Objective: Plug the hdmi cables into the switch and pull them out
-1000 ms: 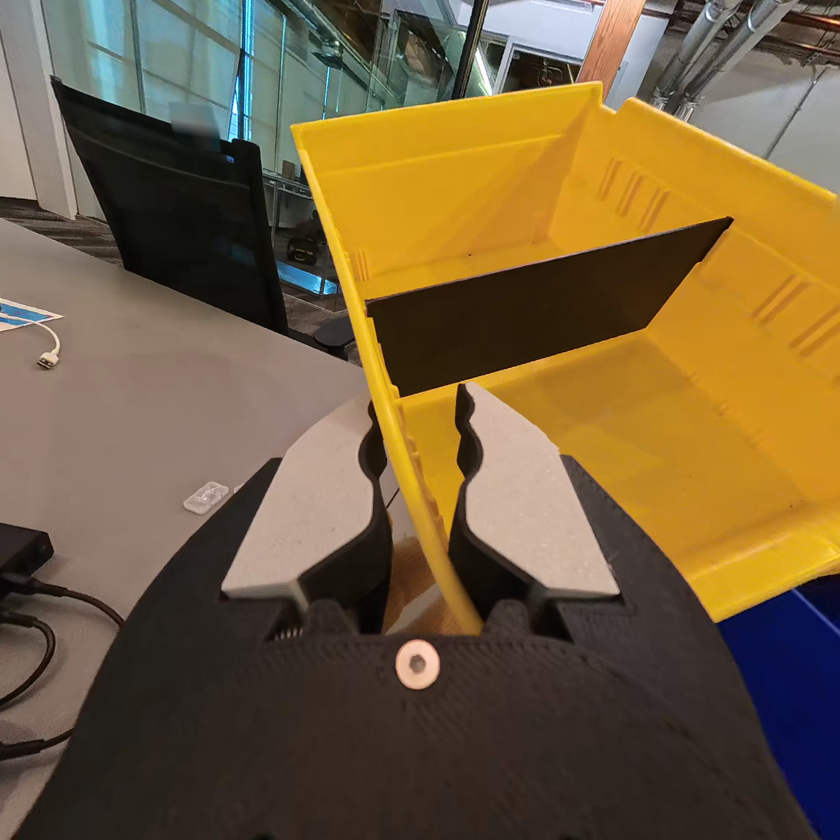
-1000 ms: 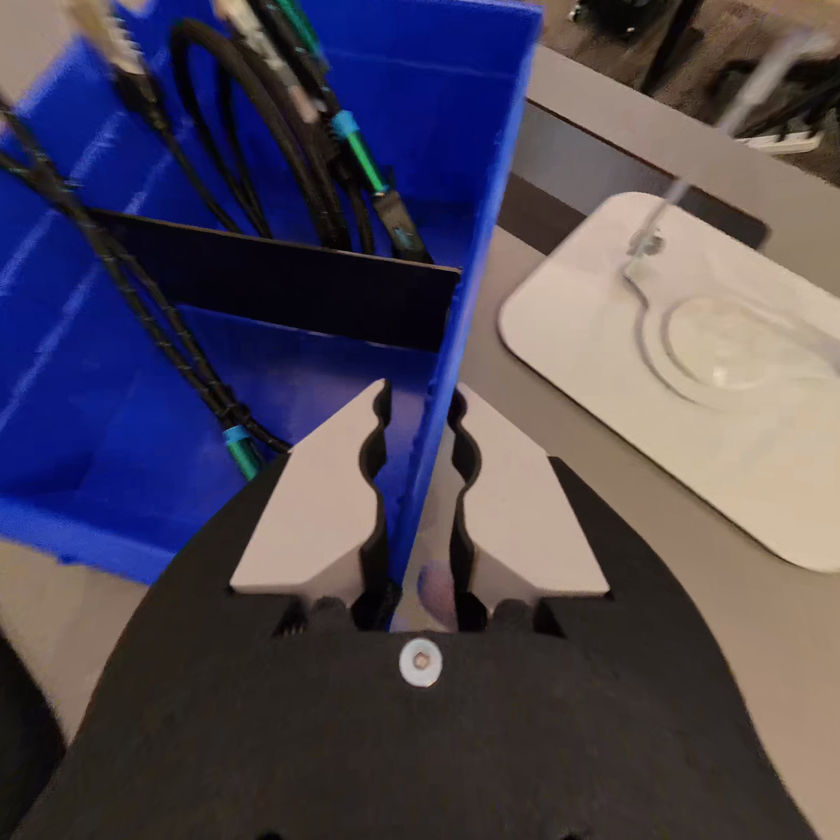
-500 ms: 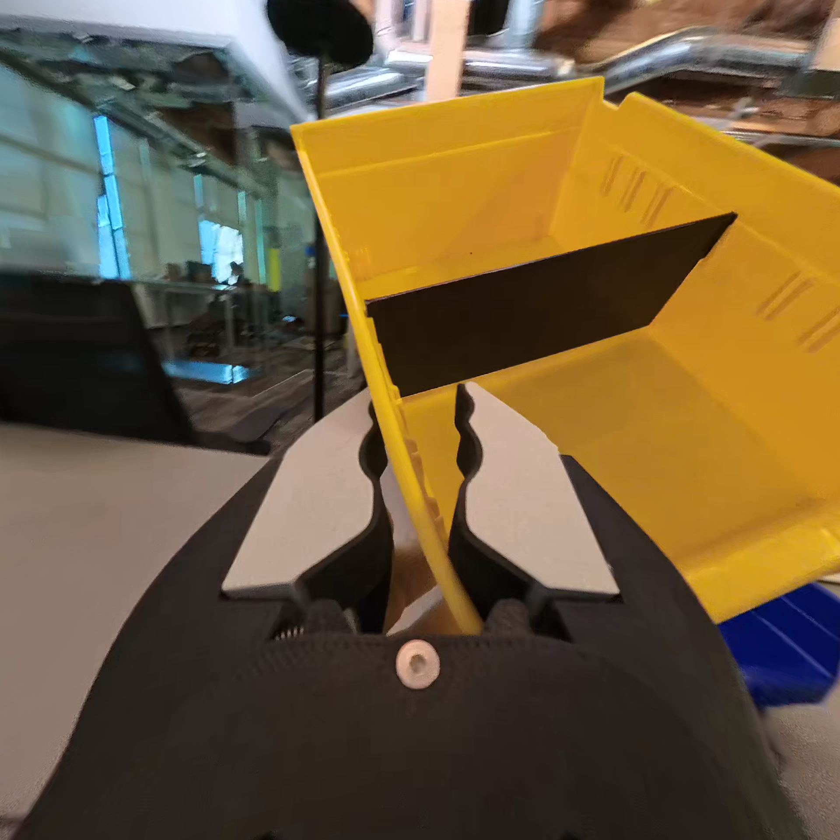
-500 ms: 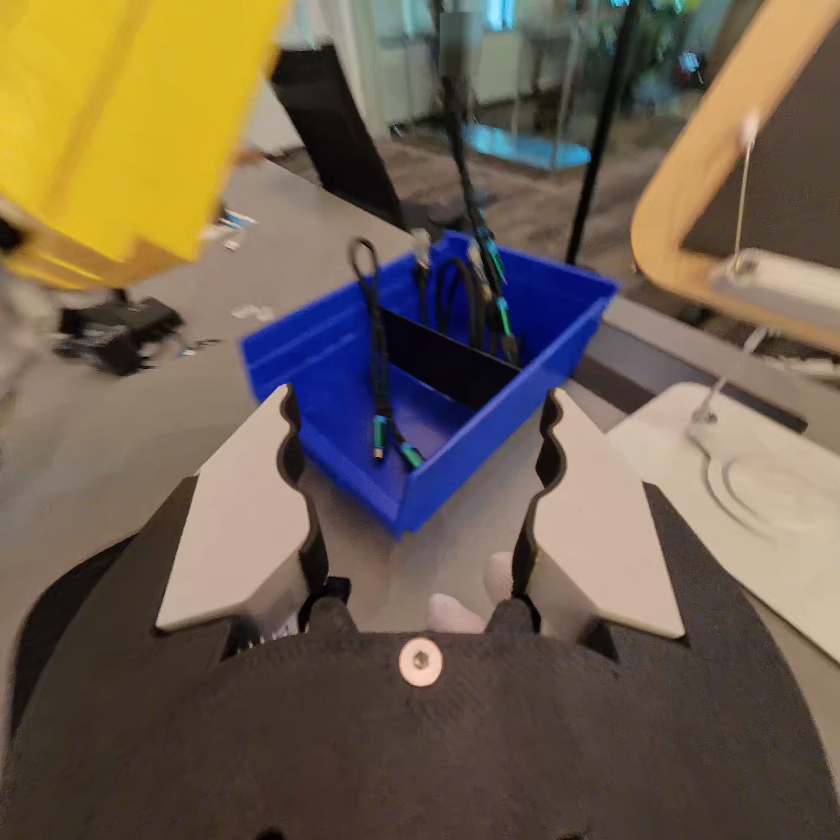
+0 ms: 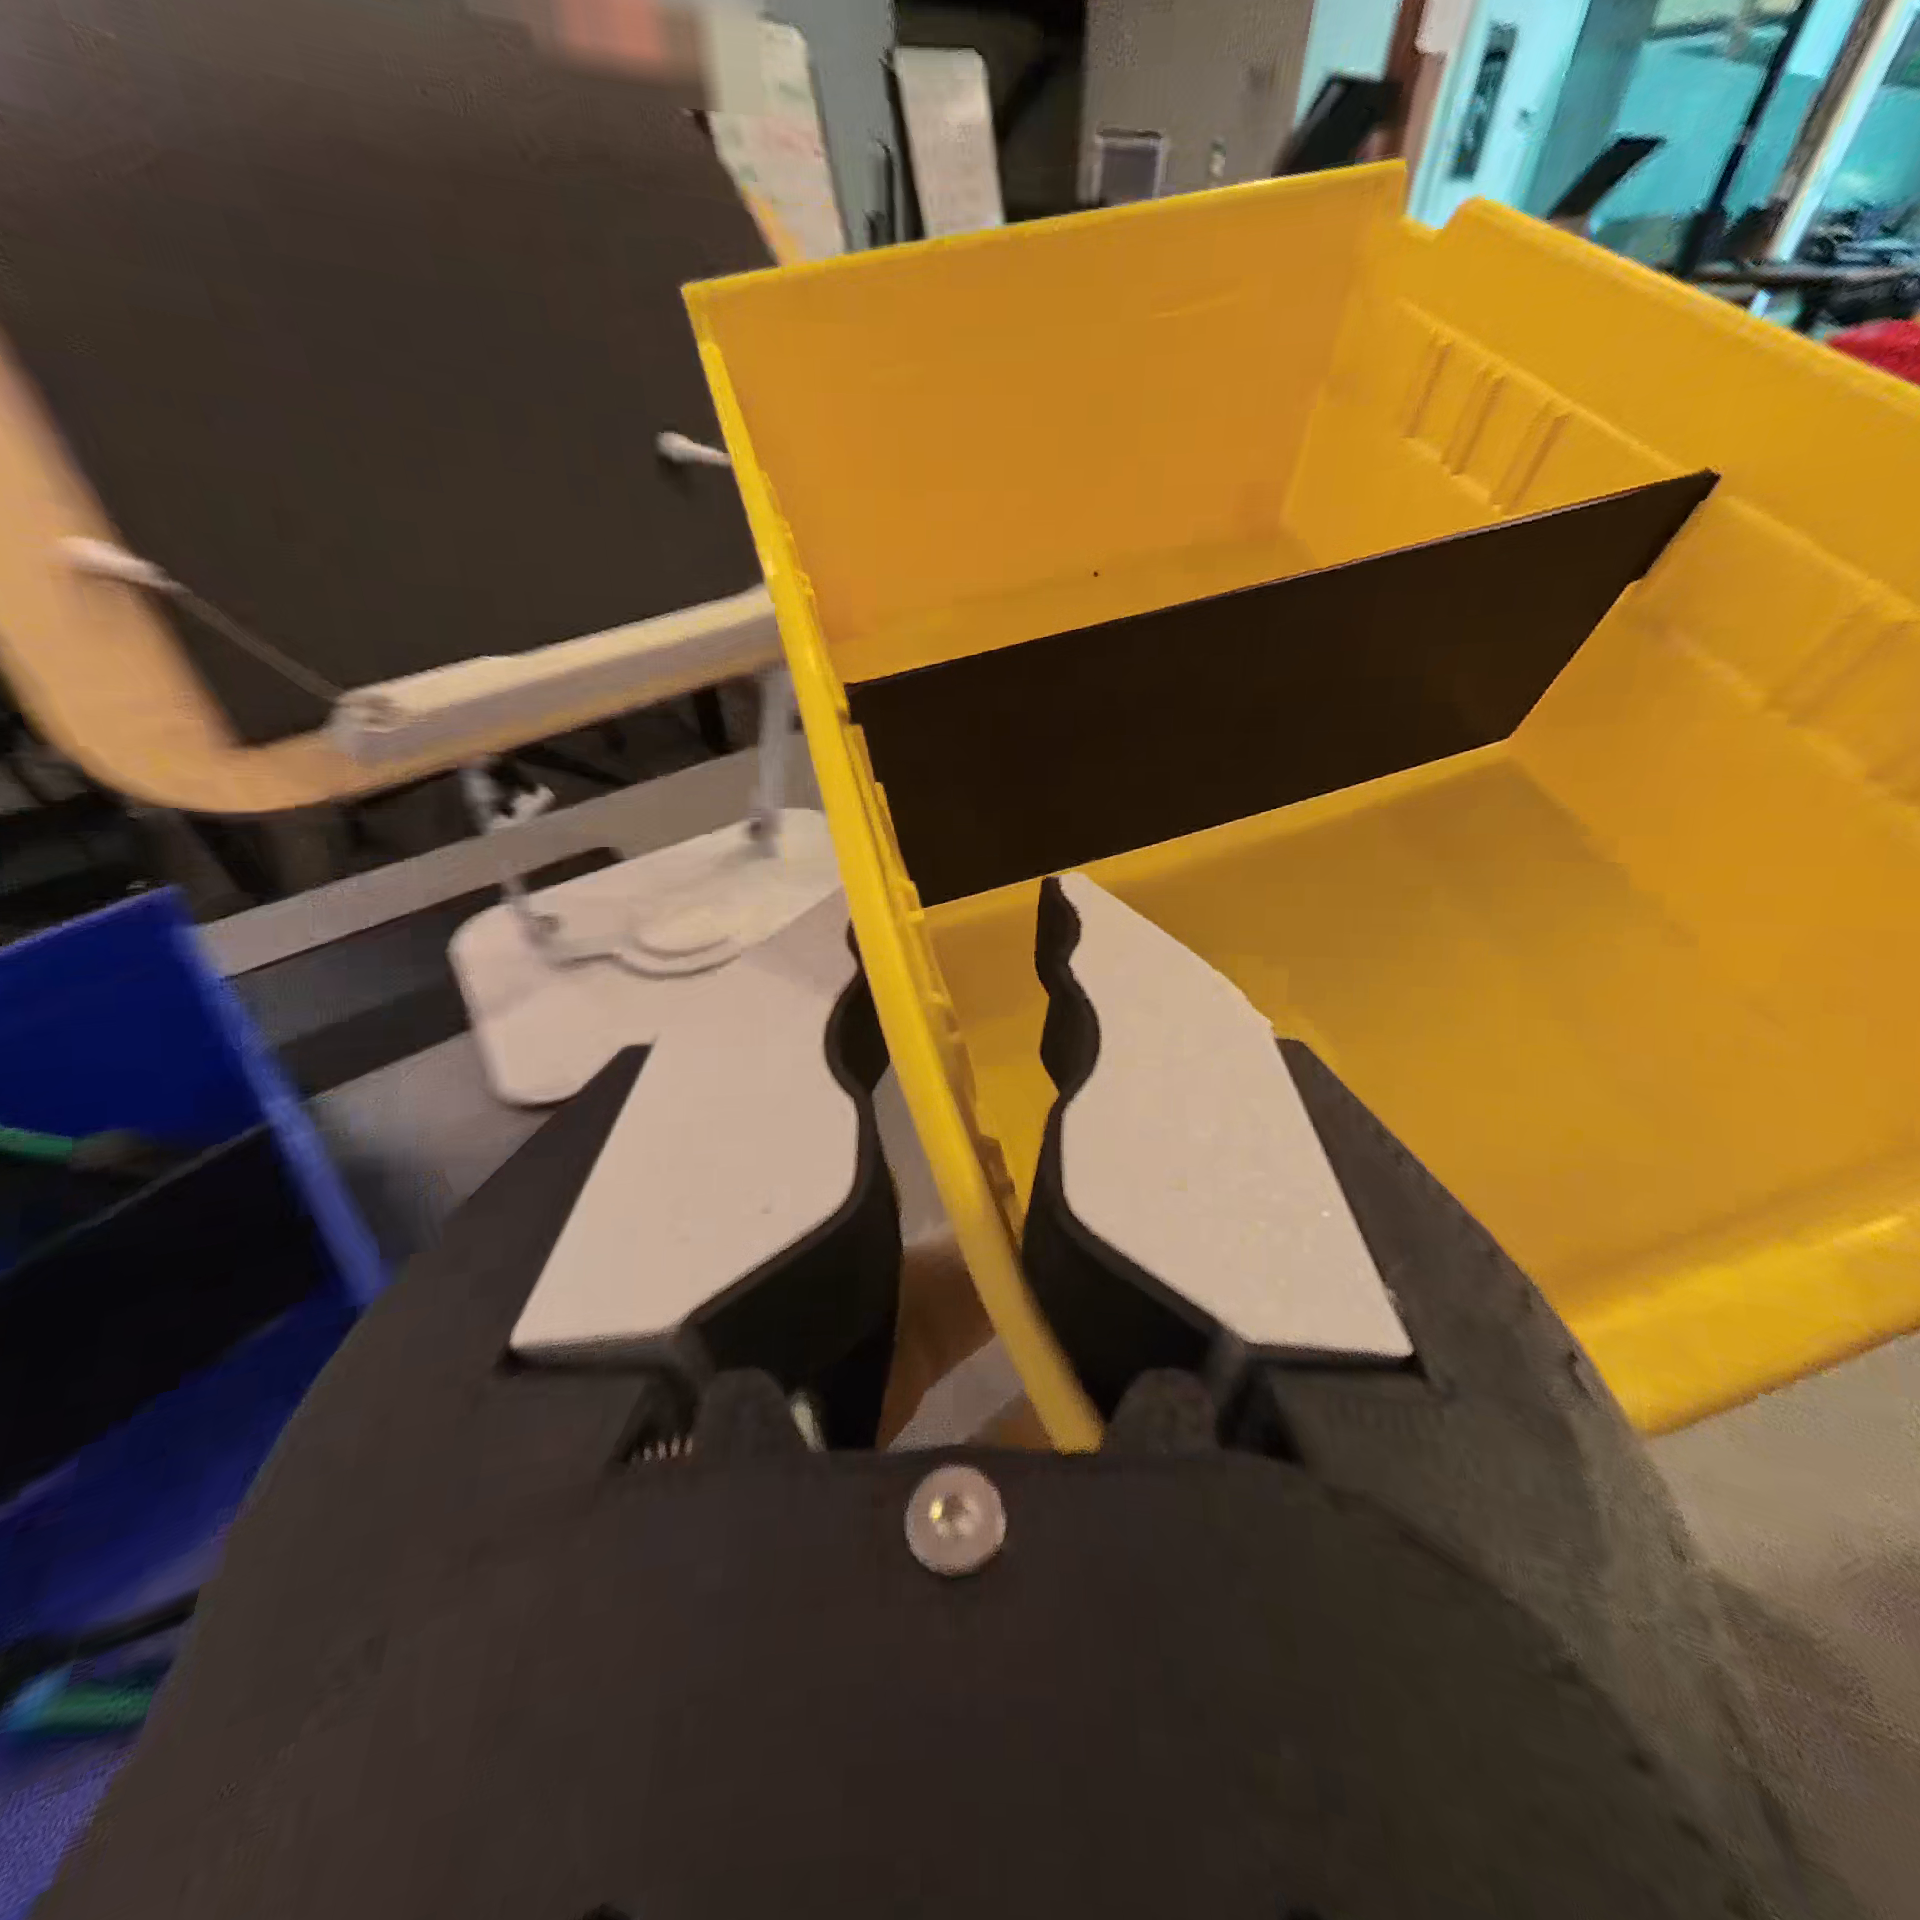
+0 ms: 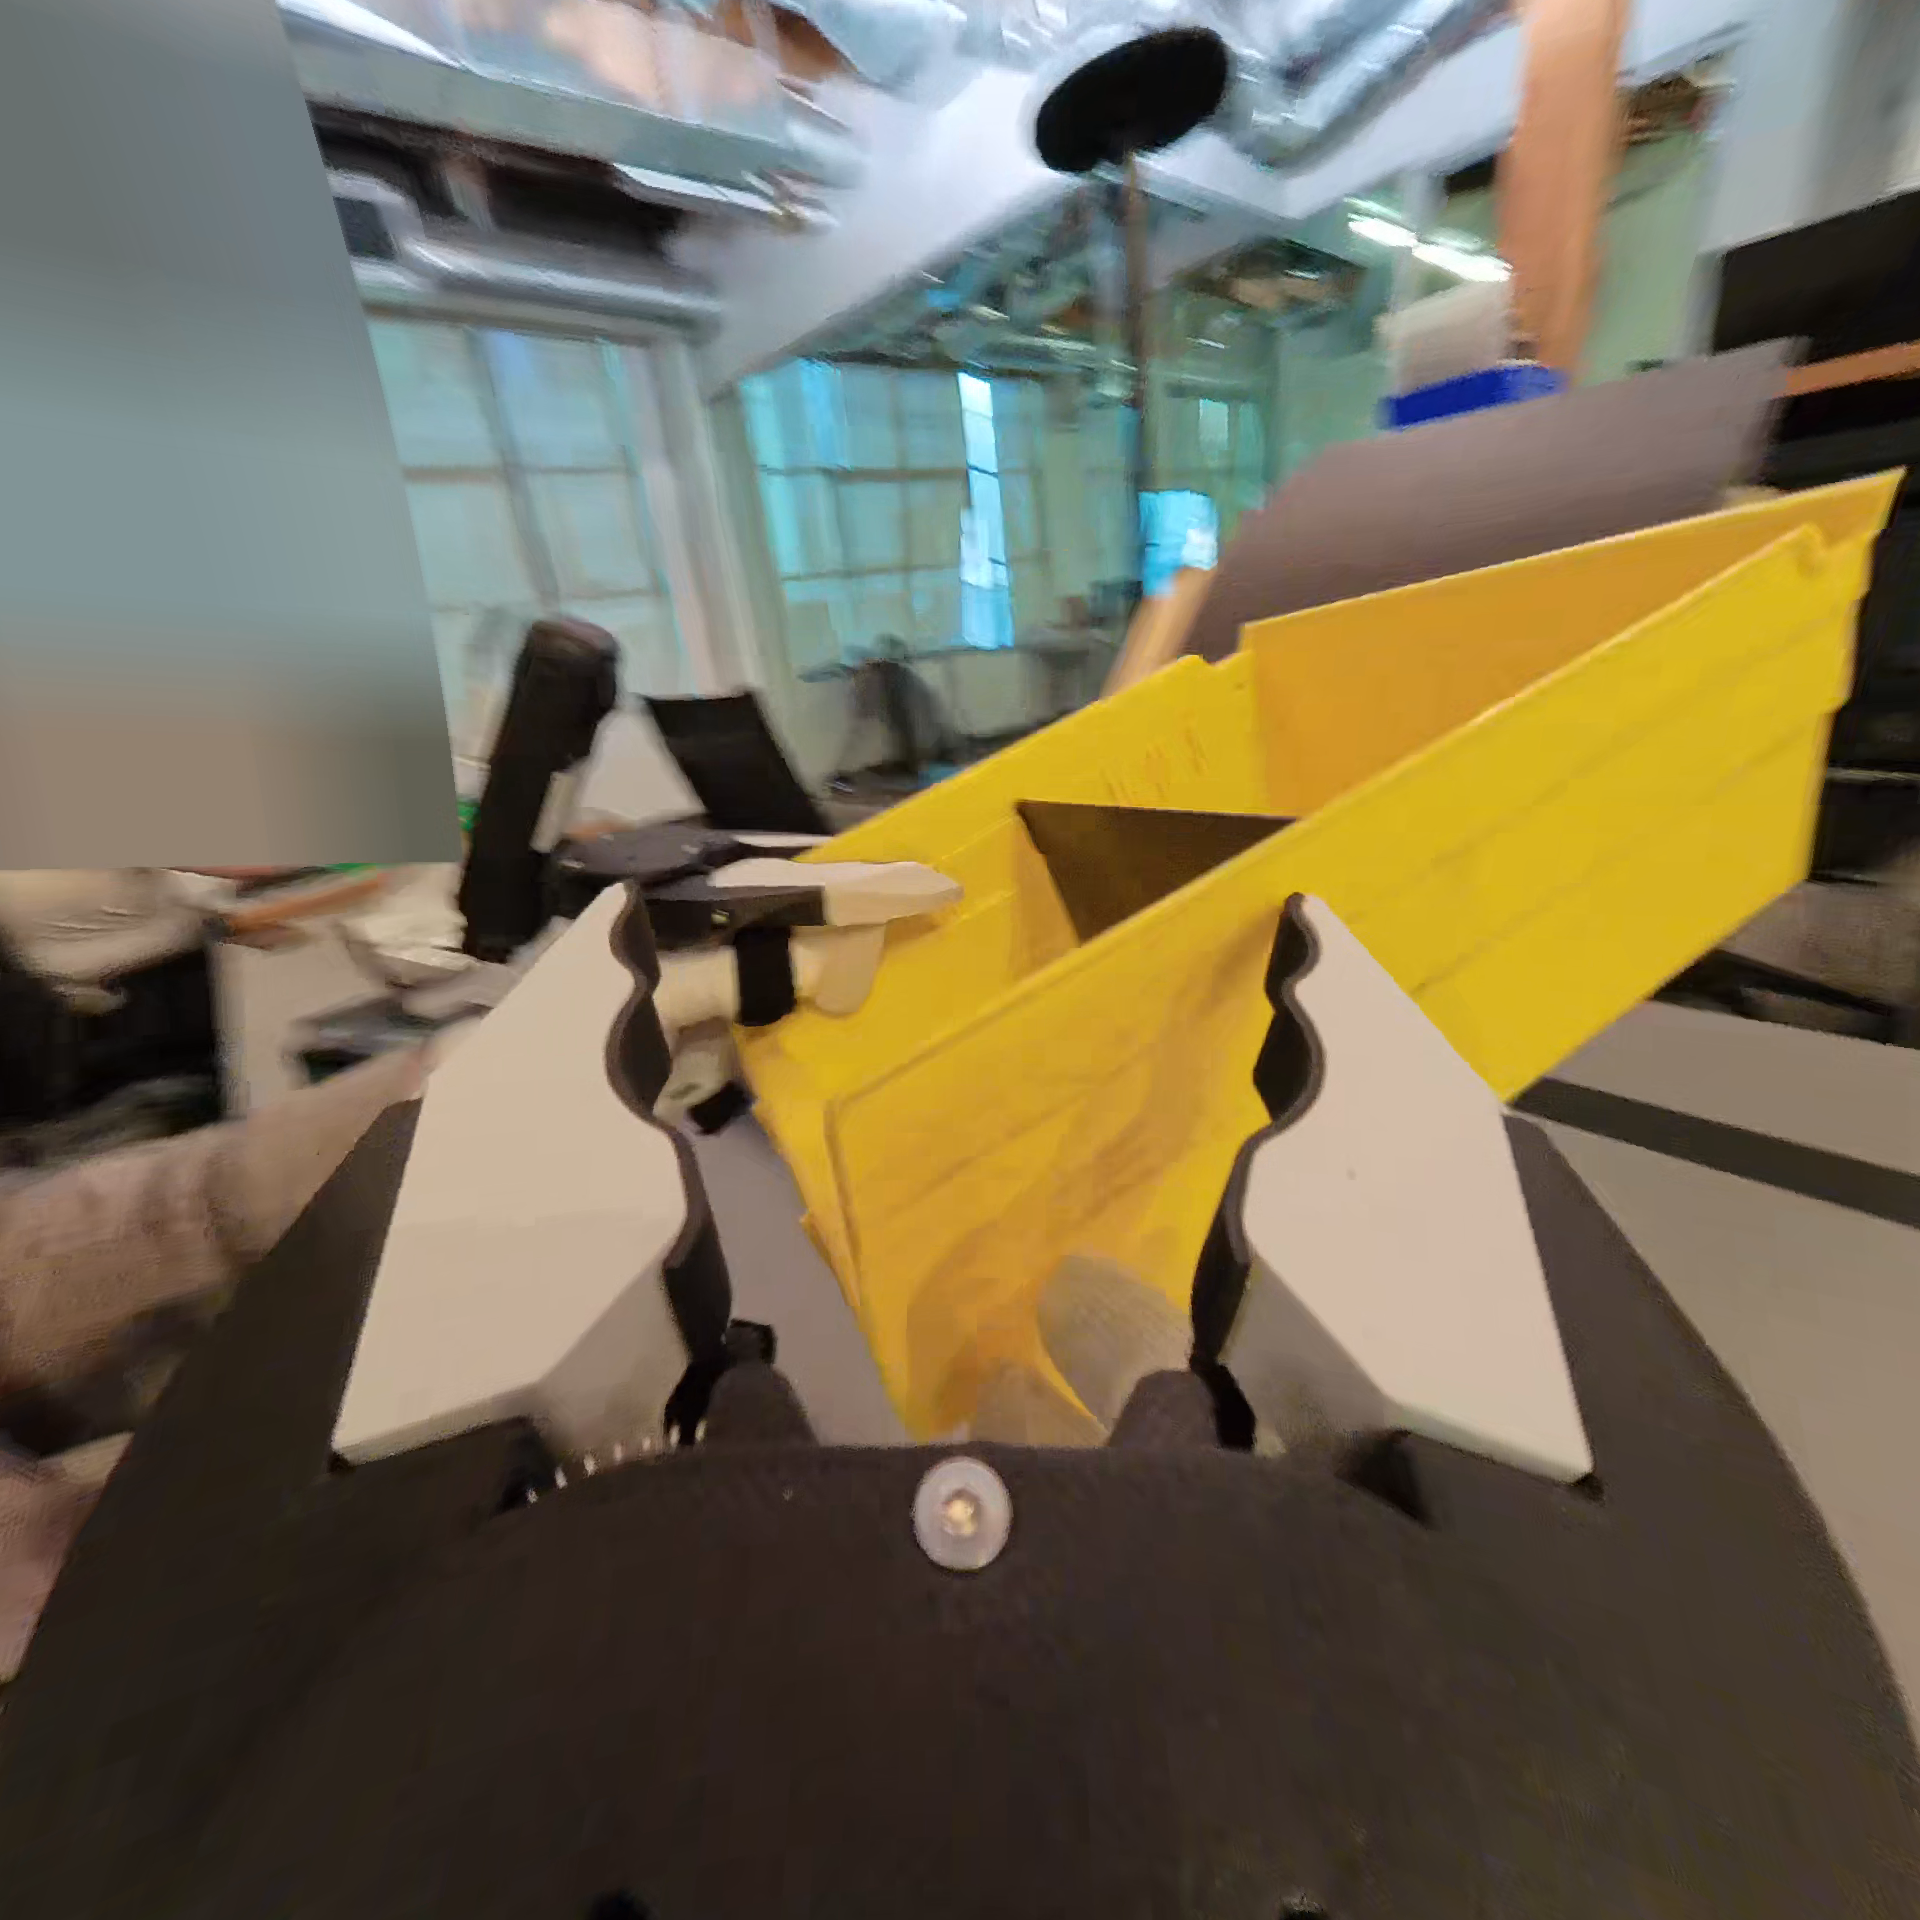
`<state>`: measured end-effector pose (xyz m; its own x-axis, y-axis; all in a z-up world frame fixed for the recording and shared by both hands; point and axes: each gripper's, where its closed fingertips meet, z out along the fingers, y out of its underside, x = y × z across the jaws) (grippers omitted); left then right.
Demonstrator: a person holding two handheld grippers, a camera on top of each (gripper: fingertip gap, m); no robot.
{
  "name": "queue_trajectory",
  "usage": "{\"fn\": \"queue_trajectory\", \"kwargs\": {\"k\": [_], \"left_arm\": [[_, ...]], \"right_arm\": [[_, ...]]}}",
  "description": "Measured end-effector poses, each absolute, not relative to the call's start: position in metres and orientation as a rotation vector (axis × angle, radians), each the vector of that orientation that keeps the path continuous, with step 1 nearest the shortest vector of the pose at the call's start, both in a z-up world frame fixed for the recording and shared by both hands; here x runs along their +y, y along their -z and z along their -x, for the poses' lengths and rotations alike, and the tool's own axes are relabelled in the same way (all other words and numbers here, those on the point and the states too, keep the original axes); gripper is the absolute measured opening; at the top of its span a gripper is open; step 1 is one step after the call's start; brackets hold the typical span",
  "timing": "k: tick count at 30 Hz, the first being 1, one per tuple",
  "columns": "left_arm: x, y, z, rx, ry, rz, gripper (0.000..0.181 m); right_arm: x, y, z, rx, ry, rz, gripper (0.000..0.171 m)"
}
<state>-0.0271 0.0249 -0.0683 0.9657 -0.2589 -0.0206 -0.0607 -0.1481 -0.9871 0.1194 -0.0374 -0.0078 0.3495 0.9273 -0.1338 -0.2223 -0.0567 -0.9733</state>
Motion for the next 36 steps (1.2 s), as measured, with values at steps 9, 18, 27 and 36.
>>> {"fn": "queue_trajectory", "kwargs": {"k": [9, 18, 27, 36], "left_arm": [[0.149, 0.146, -0.102, 0.218, 0.294, 1.866, 0.034], [0.216, 0.188, -0.185, 0.248, 0.394, 1.882, 0.069], [0.211, 0.146, -0.207, 0.314, 0.763, 1.860, 0.104], [0.053, 0.031, 0.089, 0.137, 0.041, 1.640, 0.082]], "right_arm": [[0.101, 0.079, -0.231, -0.594, -0.674, 1.596, 0.111], [0.222, 0.142, -0.296, -0.576, -0.512, 1.770, 0.106], [0.286, 0.173, -0.344, -0.478, -0.401, 1.861, 0.105], [0.203, 0.091, -0.303, -0.746, 0.041, 1.622, 0.085]]}}
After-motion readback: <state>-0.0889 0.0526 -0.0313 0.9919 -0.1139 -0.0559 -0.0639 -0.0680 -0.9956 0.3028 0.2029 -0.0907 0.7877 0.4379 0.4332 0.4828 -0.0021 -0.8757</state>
